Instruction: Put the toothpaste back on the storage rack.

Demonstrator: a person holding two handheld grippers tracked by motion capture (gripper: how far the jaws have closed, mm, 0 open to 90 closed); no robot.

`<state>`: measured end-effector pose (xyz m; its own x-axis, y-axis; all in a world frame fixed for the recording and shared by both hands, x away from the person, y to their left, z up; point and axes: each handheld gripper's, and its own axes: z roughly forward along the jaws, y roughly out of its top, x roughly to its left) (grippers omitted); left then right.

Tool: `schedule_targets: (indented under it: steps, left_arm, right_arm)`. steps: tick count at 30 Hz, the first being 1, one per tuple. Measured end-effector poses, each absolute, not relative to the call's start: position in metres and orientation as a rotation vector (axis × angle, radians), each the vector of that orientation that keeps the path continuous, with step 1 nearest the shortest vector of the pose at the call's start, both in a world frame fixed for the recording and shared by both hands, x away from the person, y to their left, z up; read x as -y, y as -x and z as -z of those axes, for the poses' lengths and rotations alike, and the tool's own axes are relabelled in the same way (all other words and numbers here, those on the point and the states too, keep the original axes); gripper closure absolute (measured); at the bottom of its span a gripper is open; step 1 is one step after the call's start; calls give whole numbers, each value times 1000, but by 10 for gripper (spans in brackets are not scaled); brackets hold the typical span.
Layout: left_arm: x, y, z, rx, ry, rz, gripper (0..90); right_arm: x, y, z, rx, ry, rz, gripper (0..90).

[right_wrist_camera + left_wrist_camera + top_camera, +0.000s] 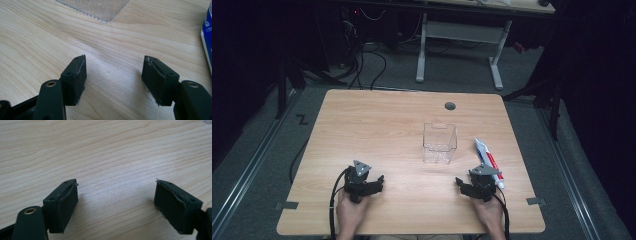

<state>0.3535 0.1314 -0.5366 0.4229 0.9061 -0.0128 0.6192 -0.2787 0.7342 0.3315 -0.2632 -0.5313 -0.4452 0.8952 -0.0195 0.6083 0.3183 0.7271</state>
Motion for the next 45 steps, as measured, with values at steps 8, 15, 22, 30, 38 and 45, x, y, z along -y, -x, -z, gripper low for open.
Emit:
schedule_targets:
  steps: [8, 15, 22, 30, 38, 45]
  left_arm:
    - [-131, -353, 537, -1287, -2006, -546, 195]
    - [-131, -353, 537, -1287, -2006, -546, 195]
    - [-131, -353, 537, -1287, -2006, -546, 195]
    - [-131, -354, 537, -1286, -2006, -543, 195]
    - [-131, -354, 536, -1286, -2006, -543, 195]
    - [-131, -354, 536, -1286, -2006, -543, 195]
  right_arm:
    - [263, -331, 531, -2167, -1337, -918, 355]
    - [263, -331, 531, -2165, -1342, -920, 355]
    - [264, -331, 531, -2168, -1344, -924, 345]
    - [263, -331, 531, -2163, -1341, -914, 349]
    - [264, -330, 531, -2152, -1354, -914, 389]
    - [267, -330, 529, -2151, -1387, -912, 407]
